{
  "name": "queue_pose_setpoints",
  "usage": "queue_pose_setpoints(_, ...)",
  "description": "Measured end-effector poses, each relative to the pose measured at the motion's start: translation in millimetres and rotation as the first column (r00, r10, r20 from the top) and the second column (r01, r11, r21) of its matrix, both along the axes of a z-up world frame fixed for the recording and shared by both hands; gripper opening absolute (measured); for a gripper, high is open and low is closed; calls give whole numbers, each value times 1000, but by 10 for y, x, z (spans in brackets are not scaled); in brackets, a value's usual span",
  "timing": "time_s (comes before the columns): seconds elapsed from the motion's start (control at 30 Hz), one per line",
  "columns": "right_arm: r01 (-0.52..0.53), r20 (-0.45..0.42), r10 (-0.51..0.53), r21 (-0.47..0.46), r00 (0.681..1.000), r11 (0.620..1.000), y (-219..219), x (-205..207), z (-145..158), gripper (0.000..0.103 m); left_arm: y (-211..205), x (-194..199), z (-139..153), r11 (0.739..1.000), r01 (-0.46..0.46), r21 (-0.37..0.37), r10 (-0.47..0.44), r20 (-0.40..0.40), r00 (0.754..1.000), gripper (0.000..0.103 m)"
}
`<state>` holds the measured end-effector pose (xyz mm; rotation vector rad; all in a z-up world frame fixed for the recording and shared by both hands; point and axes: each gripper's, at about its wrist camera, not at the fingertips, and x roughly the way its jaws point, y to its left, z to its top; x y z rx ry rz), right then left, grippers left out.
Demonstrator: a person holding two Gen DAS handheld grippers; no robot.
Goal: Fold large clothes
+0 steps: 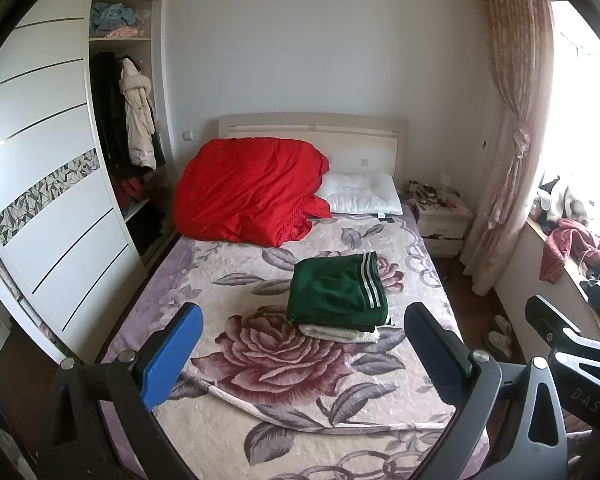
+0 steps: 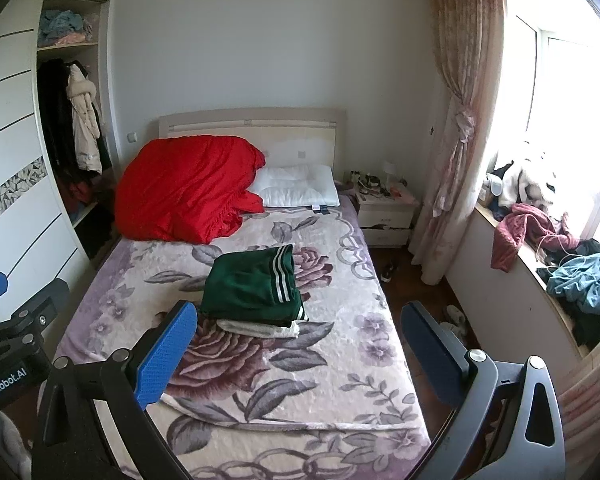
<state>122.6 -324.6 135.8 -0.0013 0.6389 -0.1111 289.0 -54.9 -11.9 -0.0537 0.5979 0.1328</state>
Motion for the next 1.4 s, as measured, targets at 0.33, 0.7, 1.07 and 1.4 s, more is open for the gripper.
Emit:
queue_pose_setpoints(0.33,1,3,-1,4,1000,1000,6,-11,-12,103,-7,-5,-7,1000,-1,-2,1,3,1000,103)
queue_pose_setpoints(0.7,1,6,-1,7,1000,1000,-2,-5,-27,103,-13,-12,14,1000,-7,4,7,4,1000,103)
queue_pose_setpoints(1.07,5,15,-5,14,1000,1000,12,16,2,103,-12,-30,58,1000,-19,4,19,10,1000,103)
queue_pose_setpoints(1.4,9,18,-9,19,1000,1000,82,-9,57,103,-13,-62,74,999,-34,9,34,19,999,103)
